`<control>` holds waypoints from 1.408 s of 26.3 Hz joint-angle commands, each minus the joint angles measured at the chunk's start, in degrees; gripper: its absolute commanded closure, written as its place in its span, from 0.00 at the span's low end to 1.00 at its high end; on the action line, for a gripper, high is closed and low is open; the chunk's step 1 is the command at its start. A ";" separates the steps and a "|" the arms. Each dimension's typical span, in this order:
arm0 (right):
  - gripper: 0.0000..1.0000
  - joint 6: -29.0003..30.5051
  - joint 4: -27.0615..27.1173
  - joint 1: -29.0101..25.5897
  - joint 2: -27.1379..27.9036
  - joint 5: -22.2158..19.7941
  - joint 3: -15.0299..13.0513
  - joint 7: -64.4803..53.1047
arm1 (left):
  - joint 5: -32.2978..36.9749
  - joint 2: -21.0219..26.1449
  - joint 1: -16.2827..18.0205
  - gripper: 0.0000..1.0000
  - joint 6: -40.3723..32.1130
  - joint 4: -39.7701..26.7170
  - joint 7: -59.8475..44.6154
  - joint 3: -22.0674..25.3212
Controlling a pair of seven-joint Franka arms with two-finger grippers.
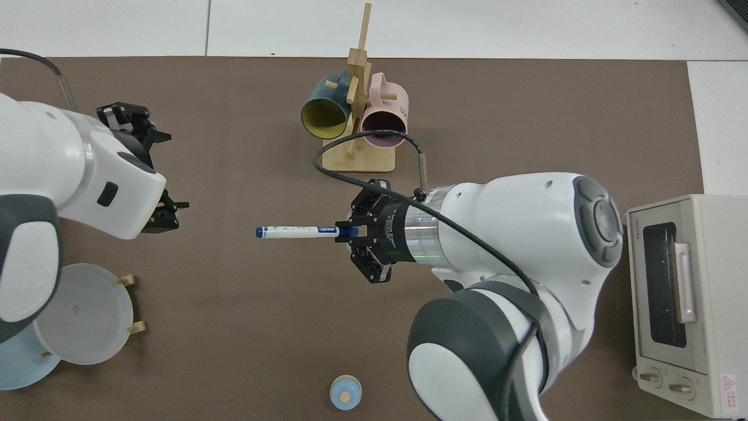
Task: Put markers into pen holder
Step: 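Grasp the marker's capped end with the left gripper beside the right gripper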
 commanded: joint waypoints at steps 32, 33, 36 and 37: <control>1.00 3.38 0.64 3.35 1.63 1.40 -0.36 2.32 | 1.26 -4.33 -3.33 0.10 -8.01 -4.02 -1.98 -8.72; 1.00 3.38 0.64 3.35 1.63 1.40 -0.36 2.32 | 1.26 -4.33 -3.33 0.18 -7.93 -4.11 -1.98 -8.81; 1.00 3.38 0.64 3.35 1.63 1.40 -0.36 2.32 | 1.17 -4.33 -3.50 0.47 -7.84 -4.11 -2.50 -9.33; 1.00 3.38 0.64 3.35 1.63 1.40 -0.36 2.32 | 1.17 -4.33 -3.50 0.59 -7.84 -4.02 -3.20 -9.60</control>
